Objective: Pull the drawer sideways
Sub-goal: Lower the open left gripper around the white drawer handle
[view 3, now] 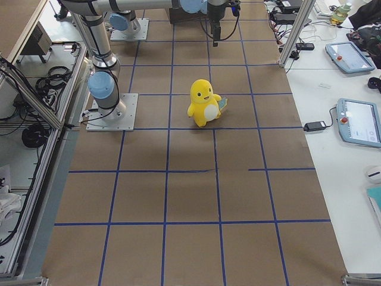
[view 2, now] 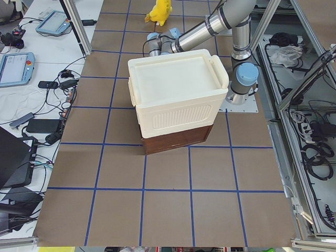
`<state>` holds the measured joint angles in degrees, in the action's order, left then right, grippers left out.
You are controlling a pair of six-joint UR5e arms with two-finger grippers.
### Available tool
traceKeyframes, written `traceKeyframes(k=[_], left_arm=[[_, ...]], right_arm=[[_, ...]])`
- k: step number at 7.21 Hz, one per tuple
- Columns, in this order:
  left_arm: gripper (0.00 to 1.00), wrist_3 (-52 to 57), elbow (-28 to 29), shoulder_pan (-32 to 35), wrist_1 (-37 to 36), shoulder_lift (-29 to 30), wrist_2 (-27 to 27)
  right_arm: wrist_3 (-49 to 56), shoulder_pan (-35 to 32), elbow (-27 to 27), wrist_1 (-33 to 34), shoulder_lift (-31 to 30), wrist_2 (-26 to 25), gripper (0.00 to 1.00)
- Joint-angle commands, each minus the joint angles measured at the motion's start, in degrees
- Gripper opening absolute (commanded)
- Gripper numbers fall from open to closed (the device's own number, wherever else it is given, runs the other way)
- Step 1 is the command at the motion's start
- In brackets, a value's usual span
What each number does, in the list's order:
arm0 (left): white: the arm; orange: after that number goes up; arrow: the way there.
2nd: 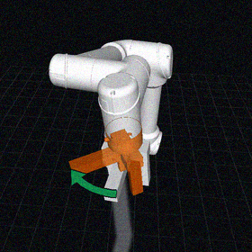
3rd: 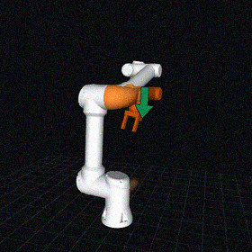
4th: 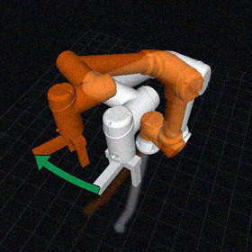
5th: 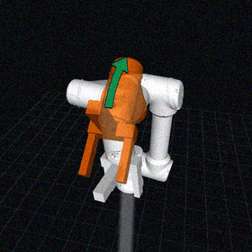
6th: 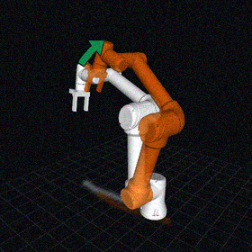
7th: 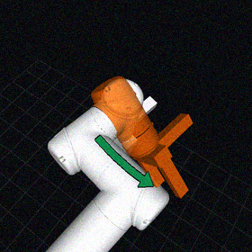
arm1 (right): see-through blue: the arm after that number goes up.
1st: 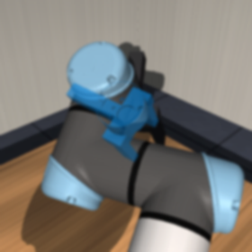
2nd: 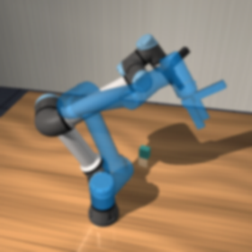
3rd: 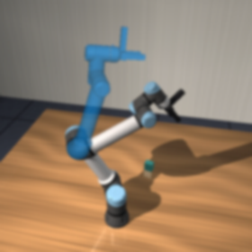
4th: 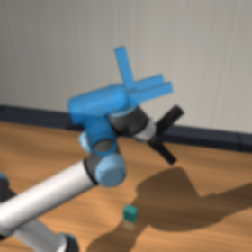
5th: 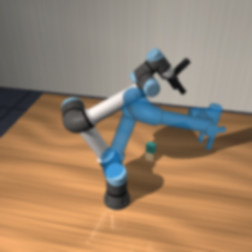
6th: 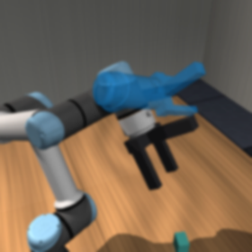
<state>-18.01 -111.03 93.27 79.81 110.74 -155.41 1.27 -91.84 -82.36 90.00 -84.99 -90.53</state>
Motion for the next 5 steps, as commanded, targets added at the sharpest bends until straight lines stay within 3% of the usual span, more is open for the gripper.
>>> traceKeyframes(k=[1,4,5], left_arm=[[0.71,-0.1,-0.2,0.0,0.1,0.0,-1.1],[0.68,-0.7,-0.9,-1.2,0.0,0.0,-1.5],[0.59,-0.7,-1.1,-1.5,0.0,0.0,-1.5]], right_arm=[[0.0,0.0,0.0,0.0,0.0,0.0,1.0],[0.0,0.0,0.0,0.0,0.0,0.0,1.0],[0.0,0.0,0.0,0.0,0.0,0.0,1.0]])
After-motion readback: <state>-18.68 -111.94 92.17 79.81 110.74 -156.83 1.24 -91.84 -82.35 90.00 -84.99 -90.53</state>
